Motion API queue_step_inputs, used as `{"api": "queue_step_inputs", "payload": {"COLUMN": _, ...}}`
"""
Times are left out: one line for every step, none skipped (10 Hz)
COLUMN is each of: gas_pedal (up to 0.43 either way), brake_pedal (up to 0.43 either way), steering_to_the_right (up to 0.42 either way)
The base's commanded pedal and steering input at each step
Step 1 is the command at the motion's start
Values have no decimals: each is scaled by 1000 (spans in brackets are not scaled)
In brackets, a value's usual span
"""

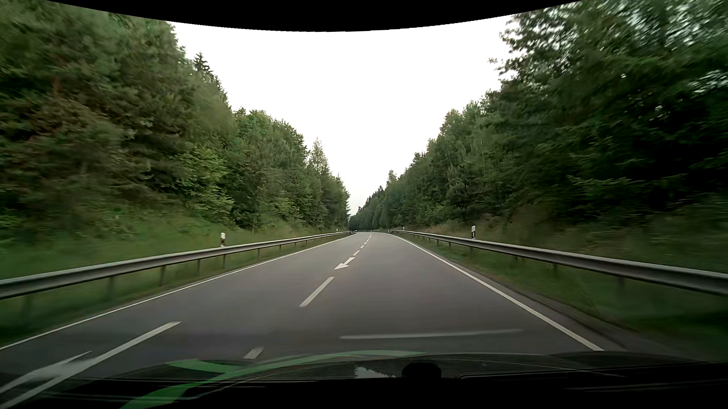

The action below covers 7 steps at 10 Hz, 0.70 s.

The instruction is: Follow the waypoints while adhering to traffic rules and regulations

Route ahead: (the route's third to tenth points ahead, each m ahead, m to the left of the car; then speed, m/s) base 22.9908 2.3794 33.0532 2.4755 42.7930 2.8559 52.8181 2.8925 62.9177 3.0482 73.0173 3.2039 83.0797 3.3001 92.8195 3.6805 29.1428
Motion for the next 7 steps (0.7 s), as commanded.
{"api": "queue_step_inputs", "payload": {"gas_pedal": 248, "brake_pedal": 0, "steering_to_the_right": -5}}
{"api": "queue_step_inputs", "payload": {"gas_pedal": 268, "brake_pedal": 0, "steering_to_the_right": -5}}
{"api": "queue_step_inputs", "payload": {"gas_pedal": 287, "brake_pedal": 0, "steering_to_the_right": -5}}
{"api": "queue_step_inputs", "payload": {"gas_pedal": 299, "brake_pedal": 0, "steering_to_the_right": -5}}
{"api": "queue_step_inputs", "payload": {"gas_pedal": 311, "brake_pedal": 0, "steering_to_the_right": -5}}
{"api": "queue_step_inputs", "payload": {"gas_pedal": 331, "brake_pedal": 0, "steering_to_the_right": -5}}
{"api": "queue_step_inputs", "payload": {"gas_pedal": 339, "brake_pedal": 0, "steering_to_the_right": -5}}
